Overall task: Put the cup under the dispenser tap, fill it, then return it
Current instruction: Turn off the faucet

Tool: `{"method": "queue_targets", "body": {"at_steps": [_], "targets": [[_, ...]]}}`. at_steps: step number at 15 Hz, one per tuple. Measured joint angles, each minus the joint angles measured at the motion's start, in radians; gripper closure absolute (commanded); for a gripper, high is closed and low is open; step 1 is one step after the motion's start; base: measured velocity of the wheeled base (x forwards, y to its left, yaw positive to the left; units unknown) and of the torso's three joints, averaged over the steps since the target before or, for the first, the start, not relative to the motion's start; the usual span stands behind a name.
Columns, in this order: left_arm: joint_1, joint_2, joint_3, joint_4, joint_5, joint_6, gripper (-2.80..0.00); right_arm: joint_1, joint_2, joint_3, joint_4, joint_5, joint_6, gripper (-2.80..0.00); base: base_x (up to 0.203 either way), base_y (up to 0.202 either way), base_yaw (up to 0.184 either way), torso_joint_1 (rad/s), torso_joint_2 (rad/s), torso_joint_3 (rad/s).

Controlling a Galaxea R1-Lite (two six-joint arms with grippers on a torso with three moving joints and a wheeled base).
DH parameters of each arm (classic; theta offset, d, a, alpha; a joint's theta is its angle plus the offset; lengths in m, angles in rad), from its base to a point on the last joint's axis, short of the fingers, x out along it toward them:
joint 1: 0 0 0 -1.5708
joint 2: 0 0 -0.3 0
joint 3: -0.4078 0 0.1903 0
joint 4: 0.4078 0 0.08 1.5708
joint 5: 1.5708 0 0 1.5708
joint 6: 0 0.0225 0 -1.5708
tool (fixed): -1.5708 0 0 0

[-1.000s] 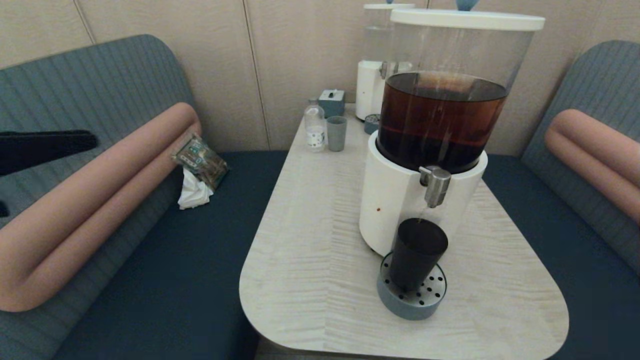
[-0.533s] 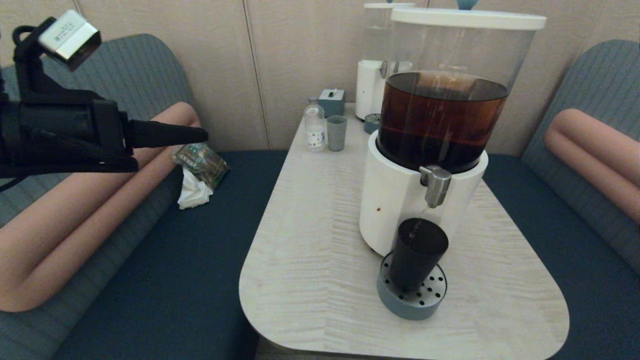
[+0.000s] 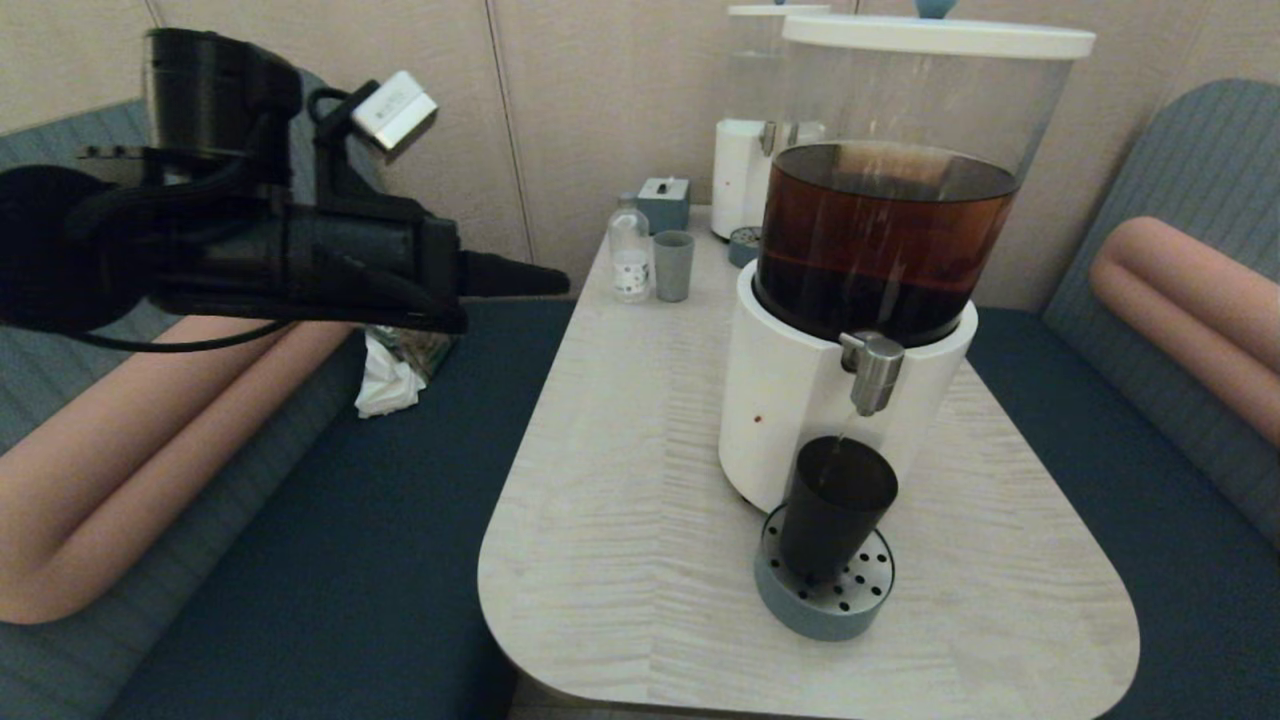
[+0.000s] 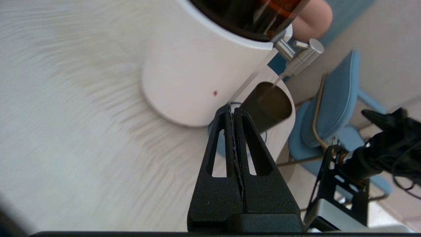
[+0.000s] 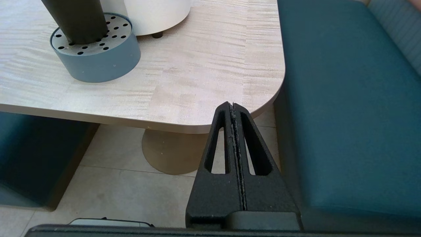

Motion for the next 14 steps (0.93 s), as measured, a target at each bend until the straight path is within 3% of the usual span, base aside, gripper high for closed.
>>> {"method": "queue_targets", "body": {"at_steps": [8, 14], "targets": [[-0.280, 0.181, -0.176, 0.011, 0.296, 0.115, 0.00, 0.000, 0.000, 0.000, 0.000, 0.000, 0.000, 0.00, 0.000, 0.000, 0.000, 0.000, 0.00, 0.000], [-0.410, 0.208, -0.202, 0.016, 0.398, 0.123, 0.00, 0.000, 0.000, 0.000, 0.000, 0.000, 0.000, 0.00, 0.000, 0.000, 0.000, 0.000, 0.00, 0.000]]}}
